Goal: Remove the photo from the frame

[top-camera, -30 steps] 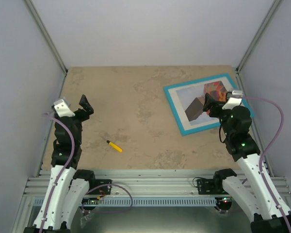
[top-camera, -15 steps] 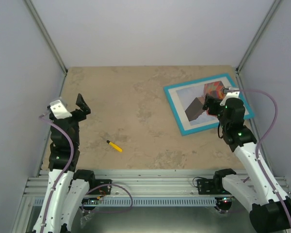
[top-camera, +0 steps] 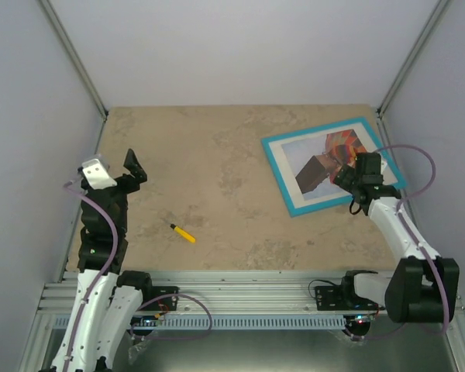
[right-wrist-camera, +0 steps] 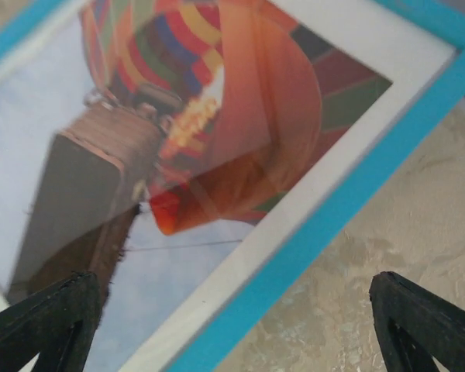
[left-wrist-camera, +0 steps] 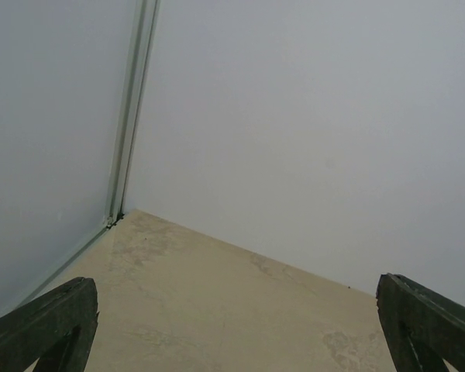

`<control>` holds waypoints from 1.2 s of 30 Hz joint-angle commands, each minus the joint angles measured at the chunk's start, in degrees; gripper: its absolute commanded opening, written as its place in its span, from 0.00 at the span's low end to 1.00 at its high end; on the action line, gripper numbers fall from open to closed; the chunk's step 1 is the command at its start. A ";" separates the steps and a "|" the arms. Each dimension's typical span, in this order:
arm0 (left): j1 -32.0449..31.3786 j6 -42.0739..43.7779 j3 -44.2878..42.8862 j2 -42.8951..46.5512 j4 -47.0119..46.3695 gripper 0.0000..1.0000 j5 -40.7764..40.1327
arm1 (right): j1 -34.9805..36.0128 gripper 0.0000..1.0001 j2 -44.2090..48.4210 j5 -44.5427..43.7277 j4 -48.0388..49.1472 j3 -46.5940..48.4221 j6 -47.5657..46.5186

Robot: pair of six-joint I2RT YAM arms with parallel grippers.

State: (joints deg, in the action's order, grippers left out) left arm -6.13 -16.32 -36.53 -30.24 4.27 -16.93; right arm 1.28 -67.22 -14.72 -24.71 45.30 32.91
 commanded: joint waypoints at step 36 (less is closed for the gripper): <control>-2.44 -7.49 3.00 -2.06 -4.05 1.00 9.25 | -5.71 0.24 -18.02 14.11 13.61 -8.19 12.34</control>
State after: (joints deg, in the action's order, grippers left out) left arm -8.25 -21.91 -34.20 -31.92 1.72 -9.80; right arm -5.61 -85.69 -3.49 -10.90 37.65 46.72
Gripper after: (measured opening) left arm 0.995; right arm 0.320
